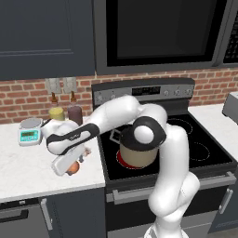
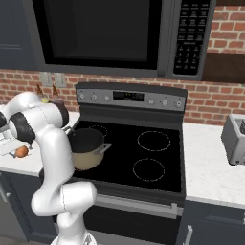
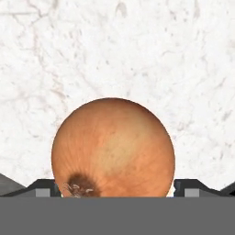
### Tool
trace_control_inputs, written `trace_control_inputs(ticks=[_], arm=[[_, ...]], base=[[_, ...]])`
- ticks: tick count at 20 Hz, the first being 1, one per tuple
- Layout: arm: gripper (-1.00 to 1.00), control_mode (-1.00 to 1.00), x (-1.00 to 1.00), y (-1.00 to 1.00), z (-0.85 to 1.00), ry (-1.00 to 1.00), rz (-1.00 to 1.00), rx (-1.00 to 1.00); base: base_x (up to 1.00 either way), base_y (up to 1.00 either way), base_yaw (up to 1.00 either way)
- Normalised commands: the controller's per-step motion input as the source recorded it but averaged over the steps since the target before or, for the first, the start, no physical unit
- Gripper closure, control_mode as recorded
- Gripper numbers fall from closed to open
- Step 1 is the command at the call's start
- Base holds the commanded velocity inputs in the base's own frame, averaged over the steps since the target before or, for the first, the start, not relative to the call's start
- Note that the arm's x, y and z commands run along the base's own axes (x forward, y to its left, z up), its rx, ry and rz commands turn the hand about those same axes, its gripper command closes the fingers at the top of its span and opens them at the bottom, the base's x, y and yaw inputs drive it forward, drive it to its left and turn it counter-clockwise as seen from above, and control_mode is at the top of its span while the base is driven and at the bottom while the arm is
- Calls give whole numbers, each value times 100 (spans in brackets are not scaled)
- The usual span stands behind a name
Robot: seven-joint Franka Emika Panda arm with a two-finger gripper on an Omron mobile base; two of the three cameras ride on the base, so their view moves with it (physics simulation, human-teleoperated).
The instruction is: Put the onion and garlic in the pot. Retrieve the spatula and lightly stir the vegetables in the pot.
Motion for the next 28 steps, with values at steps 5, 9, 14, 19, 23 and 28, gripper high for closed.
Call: trace_control_inputs(ticks=[5,9,14,19,23,28], arm=[[100,-100,-6,-7,5,-3,0,8],[100,-100,-37,-22,56,-16,0,12],[100,-100,-75,-53,90,-27,6,8],[100,-100,-62,-94,84,-28,12,5],[100,-100,-18,-100,83,-17,9,7],[100,-100,2,-100,71,-1,1,16]], base=[[0,0,0],[0,0,0],[0,0,0],[0,0,0],[0,0,0],[0,0,0]])
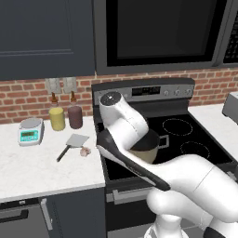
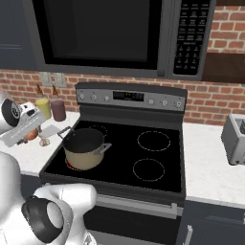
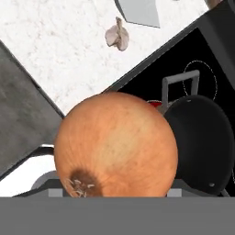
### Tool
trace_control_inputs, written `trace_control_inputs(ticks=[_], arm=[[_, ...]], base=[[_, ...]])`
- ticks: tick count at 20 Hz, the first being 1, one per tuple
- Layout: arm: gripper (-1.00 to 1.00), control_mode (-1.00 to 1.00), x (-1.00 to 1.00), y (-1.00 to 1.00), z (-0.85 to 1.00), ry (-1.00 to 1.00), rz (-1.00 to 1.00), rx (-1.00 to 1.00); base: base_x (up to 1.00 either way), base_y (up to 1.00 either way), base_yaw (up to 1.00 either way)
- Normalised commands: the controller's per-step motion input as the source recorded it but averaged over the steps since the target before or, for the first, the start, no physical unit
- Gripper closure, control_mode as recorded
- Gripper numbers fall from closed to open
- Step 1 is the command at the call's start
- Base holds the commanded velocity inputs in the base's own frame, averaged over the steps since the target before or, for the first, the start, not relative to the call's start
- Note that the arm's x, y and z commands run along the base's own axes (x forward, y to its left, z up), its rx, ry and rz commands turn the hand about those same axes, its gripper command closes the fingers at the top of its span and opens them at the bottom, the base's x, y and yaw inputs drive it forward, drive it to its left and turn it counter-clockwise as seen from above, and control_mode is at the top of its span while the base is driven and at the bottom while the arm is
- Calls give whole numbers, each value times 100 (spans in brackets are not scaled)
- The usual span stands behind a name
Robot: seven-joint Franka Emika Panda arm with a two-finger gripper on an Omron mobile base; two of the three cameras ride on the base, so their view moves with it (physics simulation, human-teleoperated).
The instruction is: Put the onion and garlic in the pot. Retrieve the spatula and lightly stir the vegetables in the pot.
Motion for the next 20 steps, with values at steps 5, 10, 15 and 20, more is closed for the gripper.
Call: trace_control_inputs(ticks=[5,10,15,20], arm=[[100,-100,48,-100,6,9,-3,11],[100,-100,80,-87,-21,8,-3,0],[100,-100,65,-34,-41,6,-1,0],[100,-100,31,0,-55,11,-1,0]], base=[[0,0,0],[0,0,0],[0,0,0],[0,0,0]])
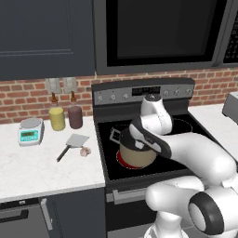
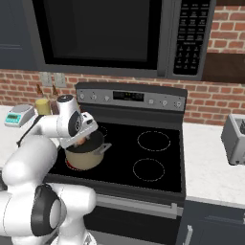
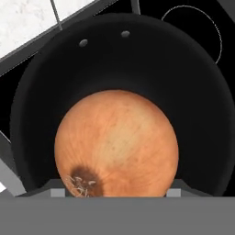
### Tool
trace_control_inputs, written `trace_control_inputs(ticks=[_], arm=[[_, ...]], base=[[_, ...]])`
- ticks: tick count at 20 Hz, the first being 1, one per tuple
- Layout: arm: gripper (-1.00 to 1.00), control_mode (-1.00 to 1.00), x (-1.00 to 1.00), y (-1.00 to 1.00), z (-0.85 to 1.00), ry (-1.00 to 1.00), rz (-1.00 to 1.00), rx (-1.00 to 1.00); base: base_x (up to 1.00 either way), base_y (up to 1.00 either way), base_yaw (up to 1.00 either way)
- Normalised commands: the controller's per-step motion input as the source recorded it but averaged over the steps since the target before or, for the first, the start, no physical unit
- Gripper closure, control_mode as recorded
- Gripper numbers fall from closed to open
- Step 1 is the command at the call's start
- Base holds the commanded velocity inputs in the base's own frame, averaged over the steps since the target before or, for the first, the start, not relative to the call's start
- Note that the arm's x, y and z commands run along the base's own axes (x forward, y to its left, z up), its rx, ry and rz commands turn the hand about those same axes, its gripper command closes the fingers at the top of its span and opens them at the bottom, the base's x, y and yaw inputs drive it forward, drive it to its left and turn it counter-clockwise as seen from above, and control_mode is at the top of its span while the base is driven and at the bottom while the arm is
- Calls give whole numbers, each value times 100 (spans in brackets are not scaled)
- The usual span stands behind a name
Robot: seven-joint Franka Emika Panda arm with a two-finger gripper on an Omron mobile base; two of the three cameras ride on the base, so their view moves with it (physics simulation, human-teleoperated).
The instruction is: Put the onion and garlic in the pot. Retrieve the spatula and lightly stir the vegetables in the pot.
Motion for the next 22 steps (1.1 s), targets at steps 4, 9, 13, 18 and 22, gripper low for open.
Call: trace_control_inputs(ticks=[4,9,13,18,22], arm=[[100,-100,28,0,-36,9,-1,0],[100,-100,21,1,-35,7,0,0],[-100,-100,0,31,-21,6,0,0],[-100,-100,0,27,-5,3,0,0],[-100,-100,0,10,6,2,0,1]], base=[[0,0,0],[0,0,0],[0,0,0],[0,0,0],[0,0,0]])
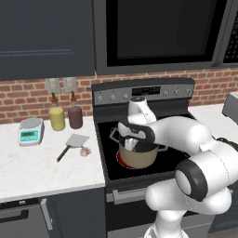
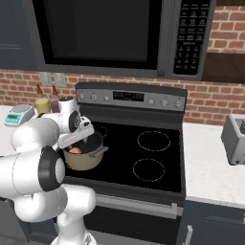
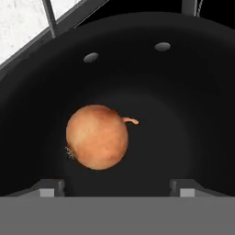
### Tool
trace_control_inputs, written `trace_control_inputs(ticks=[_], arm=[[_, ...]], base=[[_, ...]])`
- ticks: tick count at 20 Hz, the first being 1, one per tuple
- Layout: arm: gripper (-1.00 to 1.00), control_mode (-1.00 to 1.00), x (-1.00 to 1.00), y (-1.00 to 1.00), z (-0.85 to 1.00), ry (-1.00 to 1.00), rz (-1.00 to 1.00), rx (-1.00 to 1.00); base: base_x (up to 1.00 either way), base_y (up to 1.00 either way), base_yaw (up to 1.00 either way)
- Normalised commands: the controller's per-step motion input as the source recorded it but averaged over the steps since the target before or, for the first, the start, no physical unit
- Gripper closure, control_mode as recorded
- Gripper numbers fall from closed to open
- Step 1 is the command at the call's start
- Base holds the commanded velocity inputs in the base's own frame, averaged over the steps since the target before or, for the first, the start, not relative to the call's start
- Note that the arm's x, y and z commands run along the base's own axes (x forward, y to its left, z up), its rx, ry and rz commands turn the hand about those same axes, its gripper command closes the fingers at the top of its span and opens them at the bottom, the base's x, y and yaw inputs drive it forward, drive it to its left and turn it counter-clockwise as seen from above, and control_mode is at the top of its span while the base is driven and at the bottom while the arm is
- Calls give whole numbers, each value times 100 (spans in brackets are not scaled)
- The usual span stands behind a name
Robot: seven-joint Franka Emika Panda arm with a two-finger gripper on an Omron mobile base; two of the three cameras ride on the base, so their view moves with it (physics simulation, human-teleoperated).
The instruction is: Put the onion and garlic in the pot. Retrieve the spatula and lightly stir the vegetables in the pot.
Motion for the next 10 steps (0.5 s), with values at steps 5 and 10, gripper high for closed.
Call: trace_control_inputs(ticks=[5,10], arm=[[-100,-100,-5,0,31,0,0,7],[-100,-100,-56,8,86,-4,0,7]], base=[[0,0,0],[0,0,0]])
